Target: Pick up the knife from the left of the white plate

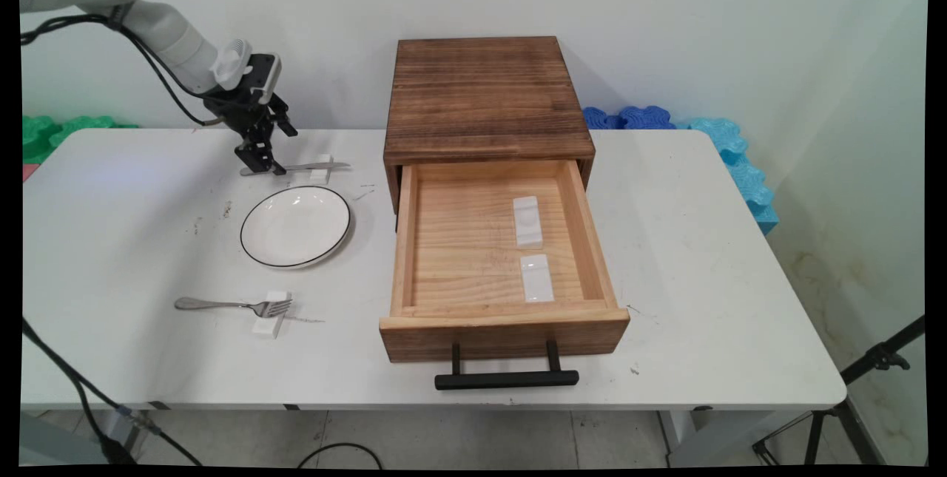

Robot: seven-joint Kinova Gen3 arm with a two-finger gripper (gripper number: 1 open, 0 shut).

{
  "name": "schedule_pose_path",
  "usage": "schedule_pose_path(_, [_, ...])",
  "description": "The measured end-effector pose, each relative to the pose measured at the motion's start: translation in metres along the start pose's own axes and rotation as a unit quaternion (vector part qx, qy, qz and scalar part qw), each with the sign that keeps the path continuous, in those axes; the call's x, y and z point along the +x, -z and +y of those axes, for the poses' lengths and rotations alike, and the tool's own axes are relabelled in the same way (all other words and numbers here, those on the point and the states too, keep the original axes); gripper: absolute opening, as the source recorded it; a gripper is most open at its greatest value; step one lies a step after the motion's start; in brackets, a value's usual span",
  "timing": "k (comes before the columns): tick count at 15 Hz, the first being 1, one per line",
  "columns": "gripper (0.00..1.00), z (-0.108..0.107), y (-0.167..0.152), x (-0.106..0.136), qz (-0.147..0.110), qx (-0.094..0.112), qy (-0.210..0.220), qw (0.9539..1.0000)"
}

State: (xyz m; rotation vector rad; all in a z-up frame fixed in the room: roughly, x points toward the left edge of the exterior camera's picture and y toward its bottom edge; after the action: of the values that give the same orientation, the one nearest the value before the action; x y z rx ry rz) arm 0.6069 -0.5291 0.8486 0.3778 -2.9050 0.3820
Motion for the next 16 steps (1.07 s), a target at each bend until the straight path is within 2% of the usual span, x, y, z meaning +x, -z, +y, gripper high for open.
schedule_pose_path(5, [1.0,-0.005,-0.011,0.002,-0.007,-0.012,-0.008,0.9999])
schedule_pose_path(14, [1.0,-0.014,-0.025,0.004,-0.014,-0.021,-0.013,0.9996])
schedule_pose_path(15, [0.0,-0.014,-0.026,0.005,-0.014,-0.021,-0.013,0.9996])
schedule_pose_path(16, [0.0,-0.015,-0.027,0.005,-0.015,-0.022,-0.014,0.9996])
